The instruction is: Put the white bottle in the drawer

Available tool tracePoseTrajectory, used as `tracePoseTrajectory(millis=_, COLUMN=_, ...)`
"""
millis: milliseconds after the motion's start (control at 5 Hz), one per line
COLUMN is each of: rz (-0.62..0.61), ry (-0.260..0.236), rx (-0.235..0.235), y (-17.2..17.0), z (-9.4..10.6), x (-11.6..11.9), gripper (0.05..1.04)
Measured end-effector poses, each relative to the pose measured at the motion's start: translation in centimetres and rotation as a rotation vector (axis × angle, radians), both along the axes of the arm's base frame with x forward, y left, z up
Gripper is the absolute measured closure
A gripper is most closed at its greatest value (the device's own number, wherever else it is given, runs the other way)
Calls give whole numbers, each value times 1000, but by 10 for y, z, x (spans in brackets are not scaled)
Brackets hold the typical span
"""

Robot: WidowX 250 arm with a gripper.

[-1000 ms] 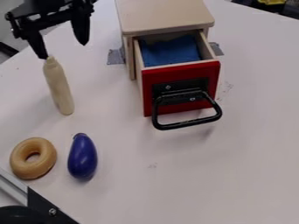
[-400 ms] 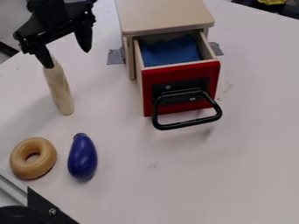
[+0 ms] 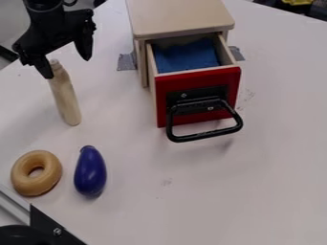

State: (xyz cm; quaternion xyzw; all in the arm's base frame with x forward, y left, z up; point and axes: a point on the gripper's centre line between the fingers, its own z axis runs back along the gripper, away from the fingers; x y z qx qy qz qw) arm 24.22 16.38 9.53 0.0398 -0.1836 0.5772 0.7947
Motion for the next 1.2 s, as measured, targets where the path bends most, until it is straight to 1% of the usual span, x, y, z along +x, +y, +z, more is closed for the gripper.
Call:
tracePoseTrajectory(millis=200, rz=25, ry=-1, rx=1, y=8, z=0, x=4, gripper=85)
tracePoseTrajectory(millis=400, rz=43, ry=6, rx=-1, y=13, z=0, x=2, gripper=85)
tracePoseTrajectory(millis=600, rz=61, ry=26, rx=-6, y=18, z=-6, x=-2, gripper=85)
tracePoseTrajectory(millis=800, rz=71, ry=45, rx=-22, y=17, z=-7, x=-5, gripper=85)
tracePoseTrajectory(millis=1200, rz=79, ry=73, rx=-34, y=16, z=-7, x=-11, gripper=85)
